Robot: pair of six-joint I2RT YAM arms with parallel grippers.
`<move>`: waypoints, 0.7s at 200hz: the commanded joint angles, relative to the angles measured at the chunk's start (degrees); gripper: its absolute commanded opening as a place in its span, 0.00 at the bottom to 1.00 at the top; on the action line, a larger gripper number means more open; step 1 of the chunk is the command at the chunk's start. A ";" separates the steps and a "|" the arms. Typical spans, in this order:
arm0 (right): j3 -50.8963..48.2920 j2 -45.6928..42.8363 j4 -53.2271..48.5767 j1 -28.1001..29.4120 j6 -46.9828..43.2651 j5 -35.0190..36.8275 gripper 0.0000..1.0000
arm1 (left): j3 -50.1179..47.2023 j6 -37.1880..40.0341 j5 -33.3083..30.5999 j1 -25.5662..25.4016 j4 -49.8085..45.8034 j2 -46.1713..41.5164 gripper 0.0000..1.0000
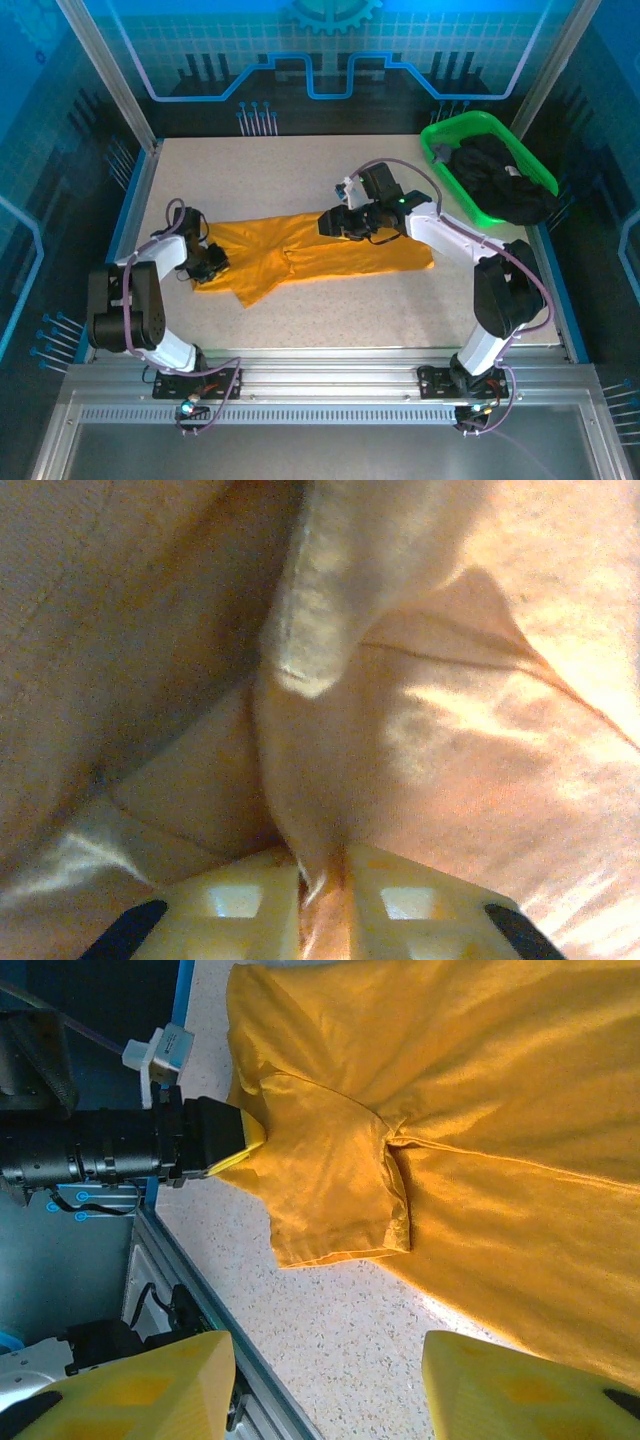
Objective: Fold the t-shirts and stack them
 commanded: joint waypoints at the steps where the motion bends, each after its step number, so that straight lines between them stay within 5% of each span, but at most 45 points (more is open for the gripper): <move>1: 1.91 1.09 -0.64 0.57 -0.25 -0.03 0.53 | -1.06 -1.57 1.18 -0.67 -1.39 -2.84 0.16; 39: 2.69 1.83 -1.16 0.55 -0.25 0.19 0.53 | -0.35 -2.96 1.02 -0.74 -2.46 -5.64 0.00; 140: 2.82 1.76 -2.67 0.48 -0.51 1.38 0.52 | 11.43 -13.15 2.95 -0.41 -9.98 -5.00 0.00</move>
